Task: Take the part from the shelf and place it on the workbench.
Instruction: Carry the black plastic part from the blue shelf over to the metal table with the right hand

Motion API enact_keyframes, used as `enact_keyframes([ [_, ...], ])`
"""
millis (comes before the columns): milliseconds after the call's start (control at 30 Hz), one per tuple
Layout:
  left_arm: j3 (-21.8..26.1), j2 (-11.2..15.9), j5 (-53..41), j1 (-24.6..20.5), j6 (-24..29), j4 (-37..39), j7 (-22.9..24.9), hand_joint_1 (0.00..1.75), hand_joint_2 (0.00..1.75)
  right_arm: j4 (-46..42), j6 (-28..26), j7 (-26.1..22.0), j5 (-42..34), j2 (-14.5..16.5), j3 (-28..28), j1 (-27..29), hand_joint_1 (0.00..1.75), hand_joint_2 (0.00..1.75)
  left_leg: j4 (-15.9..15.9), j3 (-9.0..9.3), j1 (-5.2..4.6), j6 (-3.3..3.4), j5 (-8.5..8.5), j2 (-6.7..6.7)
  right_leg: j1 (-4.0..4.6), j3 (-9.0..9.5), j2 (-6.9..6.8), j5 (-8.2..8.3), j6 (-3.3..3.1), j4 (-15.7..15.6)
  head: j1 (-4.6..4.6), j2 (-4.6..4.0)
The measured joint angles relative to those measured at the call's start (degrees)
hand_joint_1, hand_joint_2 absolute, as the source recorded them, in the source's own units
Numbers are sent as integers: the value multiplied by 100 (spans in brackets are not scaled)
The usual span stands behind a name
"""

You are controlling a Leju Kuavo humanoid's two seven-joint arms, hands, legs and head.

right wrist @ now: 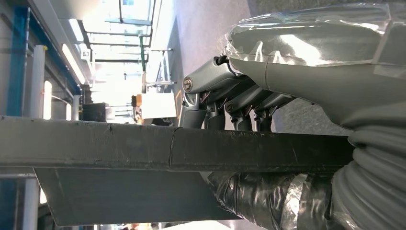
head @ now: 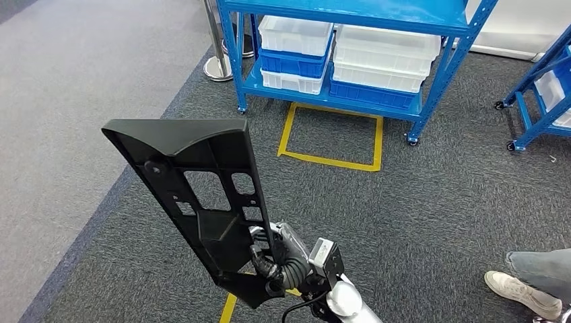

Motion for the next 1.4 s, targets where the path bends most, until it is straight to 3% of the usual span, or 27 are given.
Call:
enact_keyframes([
  [67,0,4,1,-8,5,0,-1,0,175,0,-4,1,17,1,0,3,175,175,331,-299,2,-22,-245,0,11,16,6,-24,-20,0,-1,0],
  [100,0,7,1,-7,7,0,-1,0,175,0,-10,1,29,1,0,5,175,175,256,-331,1,-27,-181,0,17,23,13,-31,-22,3,-1,0],
  [133,0,10,2,-7,7,0,-1,0,175,-1,-17,1,45,1,0,6,175,175,8,-274,0,-18,4,1,26,31,21,-34,-22,5,-2,0],
  [200,0,13,2,-10,6,0,-1,0,175,-2,-32,-1,75,1,0,6,175,175,-736,-12,-19,40,441,11,44,45,30,-29,-11,10,-1,0],
  [267,0,13,3,-16,6,0,-1,0,175,-2,-40,0,93,1,0,6,175,175,-1155,122,-54,112,540,18,54,32,28,-13,37,13,0,0],
  [300,-1,13,3,-14,6,0,-1,0,175,-2,-43,1,99,2,0,7,175,175,-1189,118,-72,147,524,17,55,28,26,-4,76,12,1,0],
  [367,-2,10,2,-1,5,0,-1,0,175,-10,-49,1,105,1,0,8,175,175,-1238,140,-56,220,667,19,55,32,23,-4,152,19,1,0],
  [433,-2,6,3,3,3,0,-1,0,175,-27,-60,0,105,-2,0,3,175,175,-1312,172,-19,285,787,38,54,-53,24,-198,217,255,3,0],
  [533,-2,2,3,6,-1,0,-1,0,175,-33,-77,1,104,-10,0,18,175,175,-1334,139,-6,327,841,56,9,-456,23,-798,294,1274,3,0],
  [567,-2,2,3,11,-1,0,-1,0,175,-32,-82,1,105,-16,0,28,175,175,-1329,125,-5,324,845,56,-13,-538,21,-892,318,1521,3,0],
  [600,-2,2,3,15,-1,0,-1,0,175,-32,-86,2,107,-22,0,35,175,175,-1322,116,-3,317,847,56,-36,-520,16,-881,338,1572,3,0],
  [633,-2,1,3,17,-1,0,-1,0,175,-32,-91,2,110,-27,0,35,175,175,-1311,112,1,307,844,54,-58,-386,10,-770,352,1390,4,0],
  [700,-2,0,4,19,-1,0,-1,0,175,-33,-102,2,130,-31,0,26,175,175,-1260,96,2,259,816,31,-96,76,61,-488,361,633,3,0],
  [767,-2,0,7,6,-1,0,-5,0,175,-40,-127,1,180,-33,0,26,175,175,-1198,54,-5,176,779,-3,-101,351,138,-391,331,134,1,0],
  [867,-4,0,11,-9,-1,0,-11,0,175,-52,-187,2,256,-43,0,33,175,175,-1186,32,12,56,767,-46,-70,374,95,-405,226,58,2,0],
  [933,-5,1,13,-16,1,0,-11,0,175,-63,-213,1,285,-40,0,24,175,175,-993,-53,25,-2,632,-49,-87,398,21,-390,146,10,-5,0],
  [1033,-8,5,13,-32,11,0,-11,0,175,-68,-232,1,328,-38,0,21,175,175,-6,-534,32,-62,151,-24,-71,416,-109,-403,79,-10,-10,0],
  [1067,-8,8,13,-35,15,0,-11,0,175,-67,-238,1,337,-39,0,25,175,175,283,-683,33,-72,71,-20,-59,420,-152,-411,68,-9,-10,0],
  [1100,-9,12,13,-35,19,0,-11,0,175,-66,-244,2,341,-40,0,29,175,175,393,-748,32,-73,96,-15,-47,426,-192,-420,63,-7,-10,0],
  [1133,-10,15,13,-30,21,0,-9,0,175,-66,-251,2,343,-40,0,30,175,175,270,-697,31,-64,234,-5,-40,439,-229,-430,62,-5,-10,0],
  [1167,-13,17,13,-25,23,0,-5,0,175,-67,-262,2,344,-39,0,29,175,175,-64,-539,28,-45,451,30,-35,460,-265,-443,66,-4,-10,0],
  [1233,-21,19,13,-26,25,0,4,0,175,-69,-287,1,345,-39,0,24,175,175,-832,-180,-15,19,773,253,-12,495,-336,-472,93,4,-9,0],
  [1300,-30,16,14,-40,26,0,9,0,175,-72,-300,1,345,-40,0,19,175,175,-1154,-49,-71,93,837,399,16,505,-415,-484,137,7,-8,0],
  [1367,-38,14,15,-41,26,0,13,0,175,-75,-302,2,346,-39,0,15,175,175,-1182,-57,-75,158,859,297,26,518,-499,-492,191,-2,-7,0],
  [1400,-43,10,15,-37,26,0,19,0,175,-78,-303,2,346,-38,0,9,175,175,-1207,-49,-59,188,880,241,19,522,-460,-522,224,18,-7,0],
])
